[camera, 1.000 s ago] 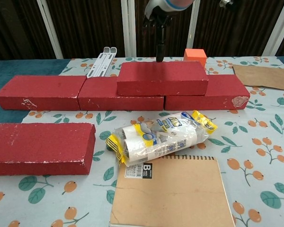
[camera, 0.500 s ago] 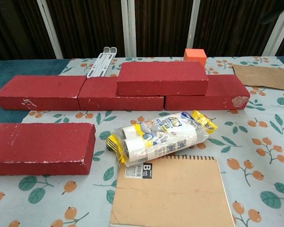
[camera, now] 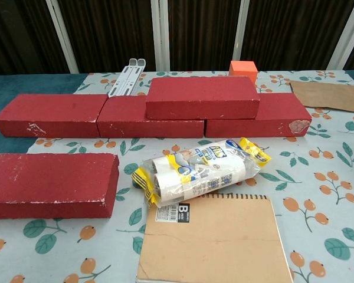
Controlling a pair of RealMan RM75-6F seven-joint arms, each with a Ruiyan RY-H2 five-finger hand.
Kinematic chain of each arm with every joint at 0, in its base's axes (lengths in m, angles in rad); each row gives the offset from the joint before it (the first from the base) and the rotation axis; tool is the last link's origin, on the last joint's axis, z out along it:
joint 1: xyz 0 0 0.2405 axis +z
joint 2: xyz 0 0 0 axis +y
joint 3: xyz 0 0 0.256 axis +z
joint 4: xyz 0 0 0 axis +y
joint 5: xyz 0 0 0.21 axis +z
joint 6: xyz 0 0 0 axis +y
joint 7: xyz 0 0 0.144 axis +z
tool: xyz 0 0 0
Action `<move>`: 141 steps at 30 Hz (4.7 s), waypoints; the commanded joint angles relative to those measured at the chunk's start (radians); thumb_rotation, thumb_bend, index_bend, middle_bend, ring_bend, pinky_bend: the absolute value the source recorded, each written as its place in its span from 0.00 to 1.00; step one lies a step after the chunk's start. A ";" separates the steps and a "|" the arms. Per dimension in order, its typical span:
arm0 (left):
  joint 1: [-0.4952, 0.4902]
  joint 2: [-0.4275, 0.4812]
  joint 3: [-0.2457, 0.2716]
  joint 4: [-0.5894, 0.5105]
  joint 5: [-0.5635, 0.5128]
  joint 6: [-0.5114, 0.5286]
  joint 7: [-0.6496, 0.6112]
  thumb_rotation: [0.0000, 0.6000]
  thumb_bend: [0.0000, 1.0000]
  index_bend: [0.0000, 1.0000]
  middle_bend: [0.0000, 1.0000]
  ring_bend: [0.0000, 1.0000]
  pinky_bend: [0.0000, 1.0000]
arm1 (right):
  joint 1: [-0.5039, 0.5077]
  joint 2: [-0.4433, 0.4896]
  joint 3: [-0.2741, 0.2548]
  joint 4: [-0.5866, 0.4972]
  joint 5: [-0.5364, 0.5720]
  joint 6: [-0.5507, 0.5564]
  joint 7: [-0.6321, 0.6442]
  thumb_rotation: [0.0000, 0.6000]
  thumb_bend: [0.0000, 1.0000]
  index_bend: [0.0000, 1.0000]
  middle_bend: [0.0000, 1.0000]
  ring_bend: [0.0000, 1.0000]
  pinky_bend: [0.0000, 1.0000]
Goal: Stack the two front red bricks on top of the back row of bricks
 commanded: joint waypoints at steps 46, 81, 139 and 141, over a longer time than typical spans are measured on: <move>-0.399 -0.071 -0.049 -0.134 -0.606 -0.424 0.366 1.00 0.00 0.00 0.00 0.00 0.00 | 0.028 -0.043 -0.477 0.147 0.050 0.266 0.016 1.00 0.06 0.00 0.03 0.00 0.00; -0.537 -0.143 0.005 -0.107 -0.719 -0.330 0.512 1.00 0.00 0.22 0.30 0.20 0.22 | 0.073 -0.011 -0.560 0.133 0.102 0.307 0.039 1.00 0.06 0.00 0.03 0.00 0.00; -0.961 -0.125 -0.118 0.632 -0.689 -1.013 0.031 1.00 0.01 0.33 0.25 0.18 0.20 | 0.156 -0.083 -0.516 0.124 0.457 0.269 -0.179 1.00 0.06 0.00 0.03 0.00 0.00; -0.965 -0.130 -0.115 0.639 -0.687 -1.015 0.020 1.00 0.01 0.33 0.25 0.18 0.20 | 0.155 -0.083 -0.516 0.124 0.459 0.271 -0.180 1.00 0.06 0.00 0.03 0.00 0.00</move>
